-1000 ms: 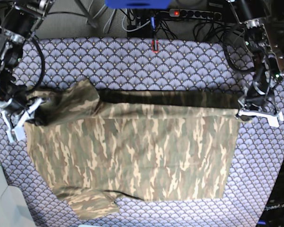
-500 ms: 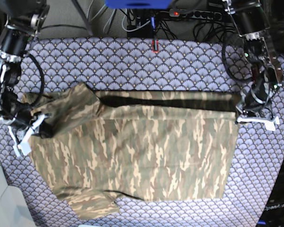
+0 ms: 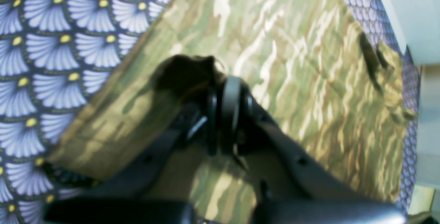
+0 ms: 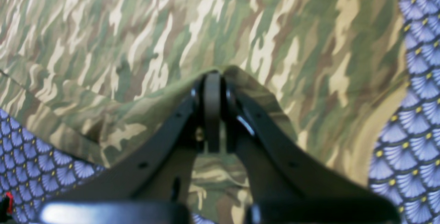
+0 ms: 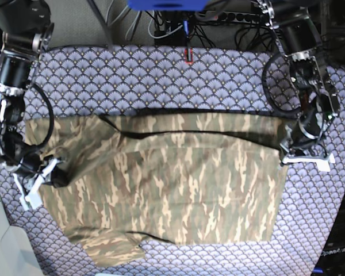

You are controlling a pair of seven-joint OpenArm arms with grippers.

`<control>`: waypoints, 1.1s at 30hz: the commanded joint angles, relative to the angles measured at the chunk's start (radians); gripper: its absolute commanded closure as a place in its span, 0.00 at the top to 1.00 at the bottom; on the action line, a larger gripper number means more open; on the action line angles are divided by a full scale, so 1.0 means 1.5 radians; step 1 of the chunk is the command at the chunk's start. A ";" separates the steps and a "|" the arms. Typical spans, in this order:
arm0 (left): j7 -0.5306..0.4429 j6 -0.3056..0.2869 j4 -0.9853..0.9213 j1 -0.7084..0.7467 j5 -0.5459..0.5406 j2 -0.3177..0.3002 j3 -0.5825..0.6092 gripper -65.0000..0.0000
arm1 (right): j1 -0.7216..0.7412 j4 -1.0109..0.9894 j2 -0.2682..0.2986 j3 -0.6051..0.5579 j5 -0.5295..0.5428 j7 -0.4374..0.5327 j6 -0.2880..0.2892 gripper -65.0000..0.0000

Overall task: Fold the T-shirt properly
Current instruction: 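Pull both grippers toward the hem, folding the collar edge over the shirt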

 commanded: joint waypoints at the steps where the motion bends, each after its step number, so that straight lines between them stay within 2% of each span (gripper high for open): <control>1: -0.013 -0.006 0.012 -0.024 -0.009 -0.009 -0.002 0.00 | 0.032 0.000 0.013 0.004 -0.008 0.017 -0.002 0.00; 5: -0.014 -0.006 0.007 -0.029 -0.009 -0.010 -0.003 0.00 | 0.059 -0.044 0.009 0.008 -0.070 0.024 -0.002 0.00; 14: -0.016 -0.006 0.008 -0.057 -0.002 -0.016 -0.004 0.00 | 0.057 -0.088 0.009 0.005 -0.076 0.073 -0.002 0.00; 19: -0.015 -0.006 -0.009 -0.082 -0.002 -0.017 -0.004 0.00 | 0.062 -0.088 0.011 -0.016 -0.076 0.073 -0.002 0.00; 33: -0.009 -0.006 -0.011 -0.075 -0.002 -0.017 -0.005 0.00 | 0.068 -0.088 0.013 -0.037 -0.077 0.068 -0.002 0.01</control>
